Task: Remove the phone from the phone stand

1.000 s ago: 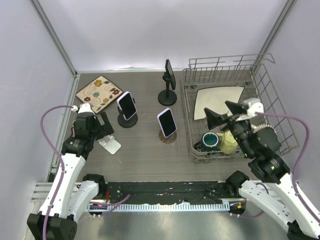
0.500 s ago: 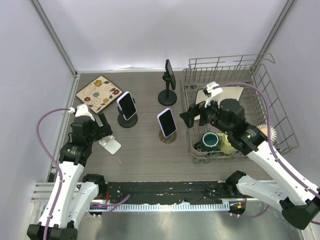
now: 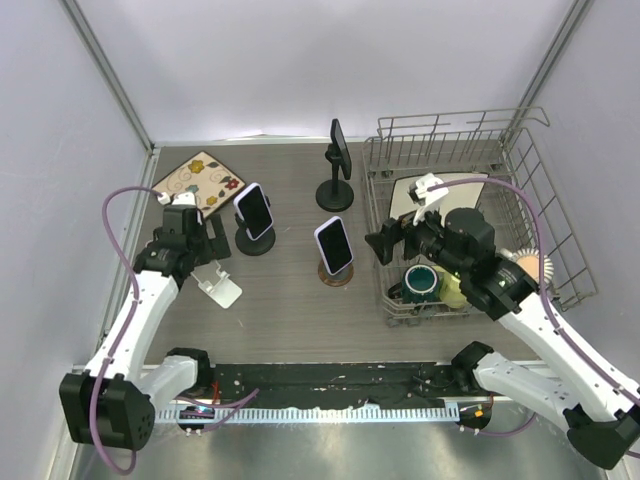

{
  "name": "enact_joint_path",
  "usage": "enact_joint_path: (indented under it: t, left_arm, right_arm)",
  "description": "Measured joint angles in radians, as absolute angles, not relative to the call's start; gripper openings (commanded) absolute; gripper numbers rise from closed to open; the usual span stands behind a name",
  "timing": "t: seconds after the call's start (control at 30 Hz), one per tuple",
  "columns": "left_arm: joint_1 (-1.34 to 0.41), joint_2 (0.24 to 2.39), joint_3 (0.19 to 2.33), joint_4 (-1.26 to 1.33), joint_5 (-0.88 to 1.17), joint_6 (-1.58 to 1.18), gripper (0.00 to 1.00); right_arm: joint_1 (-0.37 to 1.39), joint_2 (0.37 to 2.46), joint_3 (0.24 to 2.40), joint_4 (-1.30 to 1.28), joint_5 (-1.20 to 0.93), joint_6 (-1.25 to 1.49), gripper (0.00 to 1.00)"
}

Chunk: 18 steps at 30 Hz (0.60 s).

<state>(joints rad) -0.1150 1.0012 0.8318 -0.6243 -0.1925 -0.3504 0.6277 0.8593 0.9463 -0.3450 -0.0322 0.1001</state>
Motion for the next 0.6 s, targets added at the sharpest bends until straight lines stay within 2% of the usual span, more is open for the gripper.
enact_joint_path:
  t: [0.37,0.6]
  left_arm:
    - [-0.047,1.080,0.852,-0.626,-0.260,-0.336,1.00]
    - [-0.037,1.097,0.851,-0.610,-0.113,-0.332,1.00]
  right_arm:
    - [0.628,0.753,0.867,-0.315,-0.052,0.062,0.98]
    - [0.628,0.726,0.847,-0.307,-0.054,0.057,0.98]
